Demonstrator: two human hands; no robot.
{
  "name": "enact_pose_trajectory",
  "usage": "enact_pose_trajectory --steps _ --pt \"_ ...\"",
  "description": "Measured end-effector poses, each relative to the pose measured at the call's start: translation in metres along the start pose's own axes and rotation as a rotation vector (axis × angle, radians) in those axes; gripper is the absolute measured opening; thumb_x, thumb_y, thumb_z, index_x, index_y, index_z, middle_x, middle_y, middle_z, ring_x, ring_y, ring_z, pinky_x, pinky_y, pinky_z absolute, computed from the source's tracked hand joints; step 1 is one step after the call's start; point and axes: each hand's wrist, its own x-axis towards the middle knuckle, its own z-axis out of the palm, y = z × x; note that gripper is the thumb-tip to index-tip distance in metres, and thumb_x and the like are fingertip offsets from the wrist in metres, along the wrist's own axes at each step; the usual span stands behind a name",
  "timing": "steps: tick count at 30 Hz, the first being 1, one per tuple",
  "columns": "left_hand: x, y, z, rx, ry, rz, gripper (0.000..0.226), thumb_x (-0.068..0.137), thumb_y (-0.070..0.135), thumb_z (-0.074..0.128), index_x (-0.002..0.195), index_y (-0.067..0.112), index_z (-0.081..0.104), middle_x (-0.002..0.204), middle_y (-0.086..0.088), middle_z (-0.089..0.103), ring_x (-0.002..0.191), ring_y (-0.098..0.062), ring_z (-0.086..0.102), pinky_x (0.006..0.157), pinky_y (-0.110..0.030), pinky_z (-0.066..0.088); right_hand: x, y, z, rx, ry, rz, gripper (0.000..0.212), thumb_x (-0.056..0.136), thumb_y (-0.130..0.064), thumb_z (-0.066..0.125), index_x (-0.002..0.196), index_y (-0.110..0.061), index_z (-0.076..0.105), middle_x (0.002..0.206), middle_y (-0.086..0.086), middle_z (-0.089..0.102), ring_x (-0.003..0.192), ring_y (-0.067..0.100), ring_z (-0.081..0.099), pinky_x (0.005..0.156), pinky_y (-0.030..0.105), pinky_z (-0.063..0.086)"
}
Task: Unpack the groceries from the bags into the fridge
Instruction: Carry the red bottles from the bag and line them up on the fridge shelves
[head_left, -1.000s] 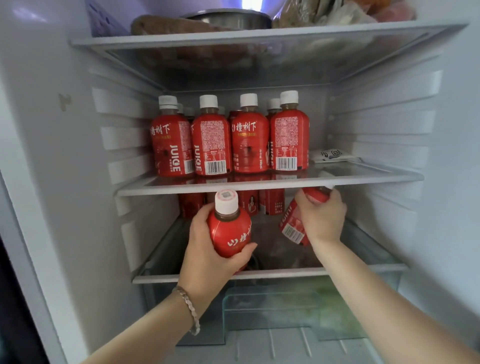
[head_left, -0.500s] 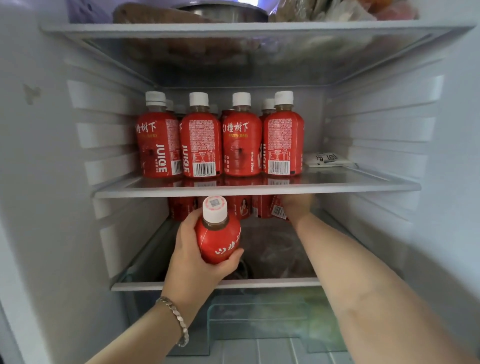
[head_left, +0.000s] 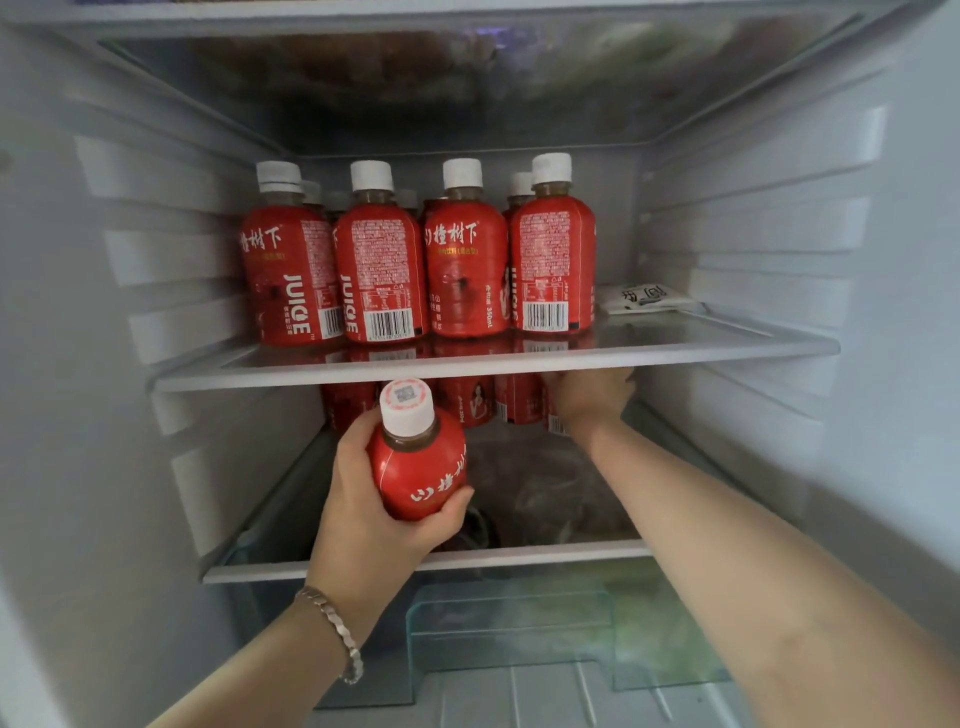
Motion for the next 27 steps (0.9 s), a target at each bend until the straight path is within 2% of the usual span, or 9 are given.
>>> enact_pose_trajectory --steps 2,4,6,8,11,17,22,25,27 --pt "0.0 -0.001 0.0 -0.01 0.003 0.003 0.085 0.058 0.01 0.085 0.106 0.05 0.028 0.111 0.031 0.034 0.11 -0.007 0.045 0.085 -0.021 0.043 0.006 -0.001 -0.007 -0.21 -0.003 0.058 0.038 0.095 -0.042 0.047 0.122 -0.016 0.052 0.131 0.011 0.053 0.125 0.031 0.045 0.098 0.042 0.038" --pt "0.002 -0.002 0.001 -0.015 0.009 0.008 0.086 0.058 0.01 0.085 0.106 0.051 0.028 0.111 0.032 0.033 0.109 -0.007 0.045 0.084 -0.019 0.043 0.011 -0.008 -0.009 -0.181 -0.068 0.093 0.026 0.097 -0.036 0.045 0.105 -0.016 0.058 0.114 0.006 0.063 0.108 0.025 0.059 0.083 0.033 0.046" --pt "0.001 -0.003 0.001 -0.022 0.009 0.01 0.086 0.058 0.01 0.085 0.106 0.052 0.027 0.111 0.032 0.033 0.109 -0.007 0.045 0.084 -0.018 0.042 0.014 -0.003 -0.004 -0.13 -0.128 0.075 0.025 0.097 -0.031 0.047 0.109 -0.012 0.059 0.115 0.007 0.063 0.109 0.025 0.059 0.089 0.024 0.048" --pt "0.0 -0.003 0.002 -0.034 0.005 0.007 0.086 0.058 0.009 0.085 0.106 0.052 0.027 0.111 0.028 0.036 0.11 -0.008 0.045 0.085 -0.02 0.043 0.011 0.008 0.003 -0.096 -0.216 0.083 0.044 0.093 -0.029 0.053 0.13 -0.006 0.049 0.134 0.014 0.05 0.124 0.028 0.048 0.1 0.012 0.036" --pt "0.0 -0.002 0.001 -0.063 -0.01 -0.011 0.085 0.06 0.008 0.084 0.105 0.052 0.028 0.113 0.02 0.038 0.111 -0.009 0.046 0.085 -0.02 0.043 0.003 0.026 0.003 -0.236 -0.314 0.148 0.048 0.093 -0.017 0.05 0.136 0.003 0.039 0.139 0.02 0.041 0.126 0.031 0.043 0.102 0.031 0.037" --pt "0.005 0.004 -0.003 0.035 -0.077 0.012 0.083 0.063 0.017 0.084 0.117 0.045 0.028 0.118 0.018 0.039 0.105 -0.004 0.047 0.088 -0.023 0.043 -0.022 0.0 -0.046 -0.313 -0.449 0.003 0.017 0.094 -0.007 0.045 0.104 -0.004 0.059 0.114 0.016 0.062 0.098 0.026 0.061 0.077 0.029 0.048" --pt "0.028 -0.009 -0.023 0.849 -0.329 0.681 0.088 0.05 0.037 0.088 0.125 0.026 0.043 0.116 -0.009 0.056 0.093 -0.032 0.064 0.071 -0.044 0.057 -0.069 -0.028 -0.058 -0.011 -0.38 -0.073 0.022 0.093 -0.009 0.047 0.101 -0.003 0.066 0.101 0.011 0.066 0.096 0.027 0.062 0.072 0.026 0.042" --pt "0.036 -0.008 -0.024 0.798 -0.384 0.443 0.085 0.061 0.035 0.083 0.132 0.034 0.036 0.127 -0.007 0.05 0.108 -0.029 0.056 0.089 -0.044 0.051 -0.096 -0.03 -0.054 0.121 -0.396 -0.06 0.024 0.09 -0.007 0.046 0.084 -0.011 0.069 0.082 0.004 0.062 0.081 0.021 0.059 0.067 0.026 0.044" --pt "0.046 -0.008 -0.023 0.726 -0.428 0.187 0.082 0.069 0.032 0.078 0.137 0.035 0.032 0.134 -0.002 0.041 0.118 -0.024 0.047 0.1 -0.042 0.044 -0.113 -0.033 -0.051 0.187 -0.42 -0.057 0.024 0.089 -0.007 0.047 0.092 -0.015 0.07 0.091 0.001 0.063 0.087 0.016 0.057 0.075 0.026 0.045"
